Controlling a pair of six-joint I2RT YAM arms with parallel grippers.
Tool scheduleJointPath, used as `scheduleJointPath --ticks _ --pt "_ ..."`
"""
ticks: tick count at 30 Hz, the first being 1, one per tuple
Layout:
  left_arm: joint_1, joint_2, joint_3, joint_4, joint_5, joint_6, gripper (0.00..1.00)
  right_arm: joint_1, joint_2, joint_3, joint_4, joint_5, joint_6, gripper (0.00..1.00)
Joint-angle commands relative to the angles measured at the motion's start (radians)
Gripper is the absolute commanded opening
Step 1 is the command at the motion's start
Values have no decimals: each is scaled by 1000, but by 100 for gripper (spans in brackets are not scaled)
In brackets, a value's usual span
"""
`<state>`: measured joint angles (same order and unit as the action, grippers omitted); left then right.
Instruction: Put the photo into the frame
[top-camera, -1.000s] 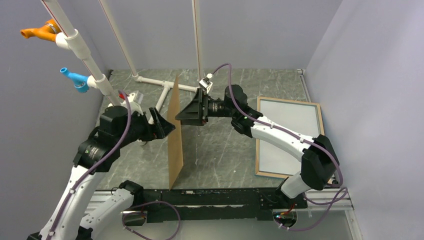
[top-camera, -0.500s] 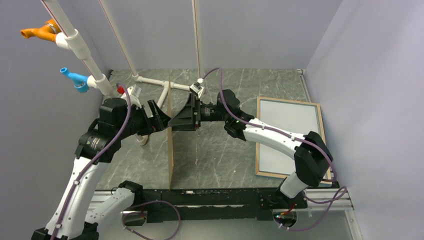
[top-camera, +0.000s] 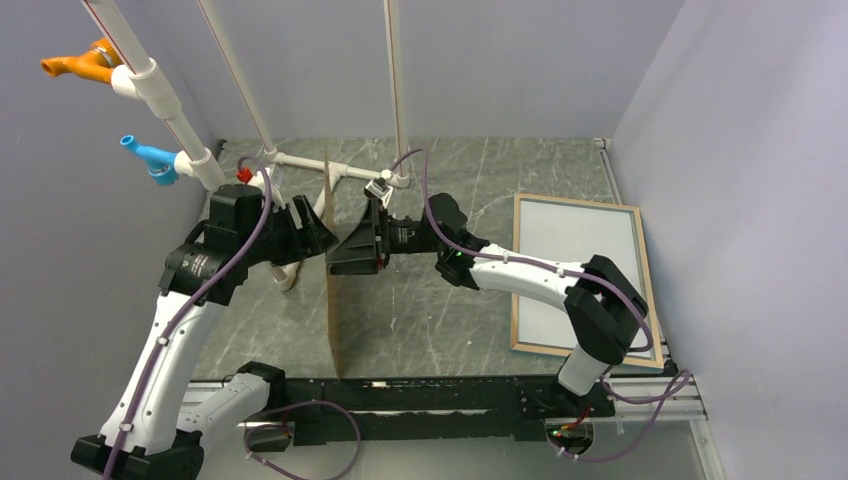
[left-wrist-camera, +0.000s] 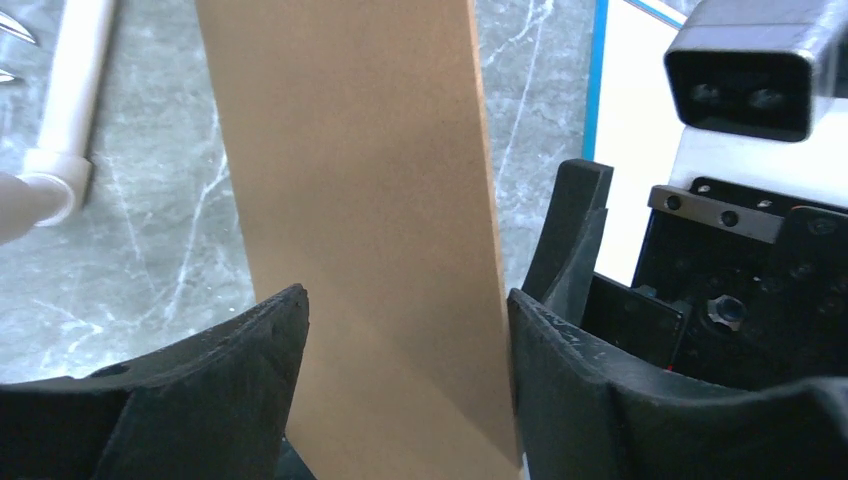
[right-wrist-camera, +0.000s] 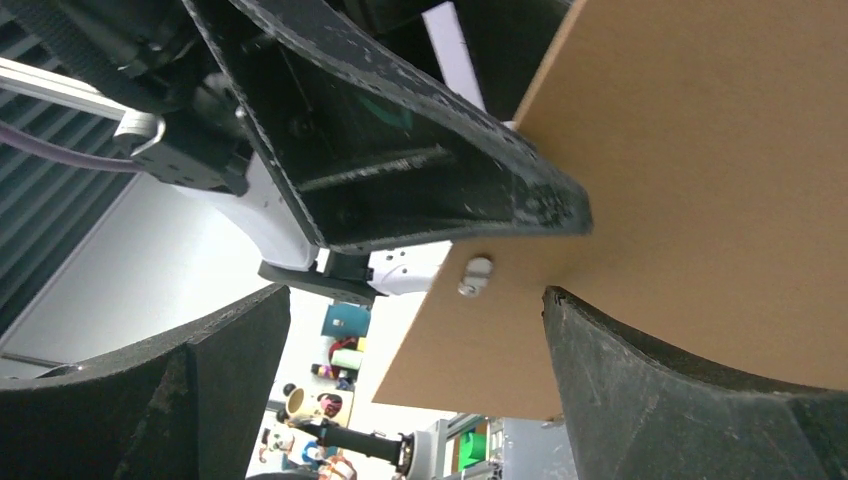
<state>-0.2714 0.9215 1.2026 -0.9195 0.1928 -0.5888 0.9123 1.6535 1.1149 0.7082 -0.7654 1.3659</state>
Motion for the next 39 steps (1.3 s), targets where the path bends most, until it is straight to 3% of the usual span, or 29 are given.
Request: scheduleJointPath --ticks 1,6,11,16,21,28,34,39 --pt "5 1 50 -75 -111 61 70 7 8 -4 99 -12 29 98" --pt "5 -8 75 -129 -180 94 64 2 -24 4 -34 2 -52 98" --pt "5 -7 112 -170 -190 133 64 -23 -92 48 -404 87 -250 98" --pt "5 5 107 -142 -146 147 59 -59 -162 119 -947 351 -505 98" --pt "5 22 94 -138 -124 154 50 -156 -229 82 -1246 619 -640 97" --pt "5 25 120 -168 -140 168 29 -414 -306 -67 -1430 850 -769 94" --pt "5 53 114 -172 -108 168 0 -491 -278 -86 -1487 1015 -814 91" --pt "5 41 105 -151 -71 154 0 -535 -212 -124 -1449 1017 -829 86"
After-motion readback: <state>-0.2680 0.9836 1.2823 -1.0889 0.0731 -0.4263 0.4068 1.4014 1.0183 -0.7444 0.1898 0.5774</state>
